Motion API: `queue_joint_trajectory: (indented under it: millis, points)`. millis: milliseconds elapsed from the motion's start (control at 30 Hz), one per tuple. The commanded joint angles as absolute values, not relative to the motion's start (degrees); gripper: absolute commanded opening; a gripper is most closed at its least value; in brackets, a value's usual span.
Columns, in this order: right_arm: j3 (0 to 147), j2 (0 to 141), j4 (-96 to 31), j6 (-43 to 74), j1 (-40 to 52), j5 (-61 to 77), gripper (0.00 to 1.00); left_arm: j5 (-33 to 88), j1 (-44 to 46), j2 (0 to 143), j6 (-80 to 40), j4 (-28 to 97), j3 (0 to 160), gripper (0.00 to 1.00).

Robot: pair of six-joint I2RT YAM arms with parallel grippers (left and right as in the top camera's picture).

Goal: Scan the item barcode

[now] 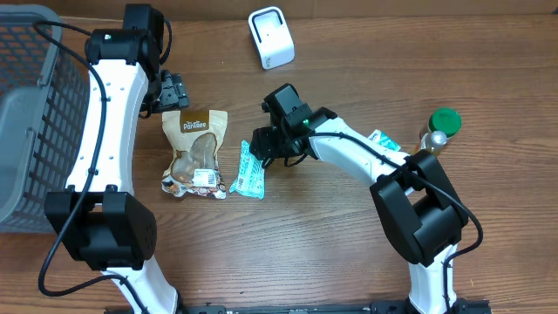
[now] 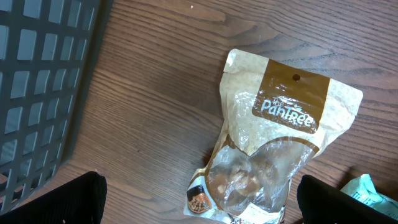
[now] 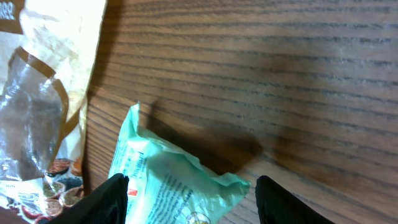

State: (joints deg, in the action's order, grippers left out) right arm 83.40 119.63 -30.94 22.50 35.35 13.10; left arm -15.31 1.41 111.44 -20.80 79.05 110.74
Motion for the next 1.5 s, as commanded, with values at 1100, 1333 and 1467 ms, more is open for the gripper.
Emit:
queue_joint_trajectory:
  millis: [1100,1333,1467]
  points:
    - [77.12,119.77,-25.74,33.17,34.96,12.51,0.19,-16.03,1.52,110.89,-20.58,79.0,111.74,1.0]
    - [77.12,119.77,-26.68,33.01,33.82,12.51,0.06,-16.01,1.52,110.89,-20.56,78.98,111.74,1.0]
    - [77.12,119.77,-27.11,33.01,33.15,12.51,0.04,-16.01,1.52,110.89,-20.58,78.98,111.74,0.99]
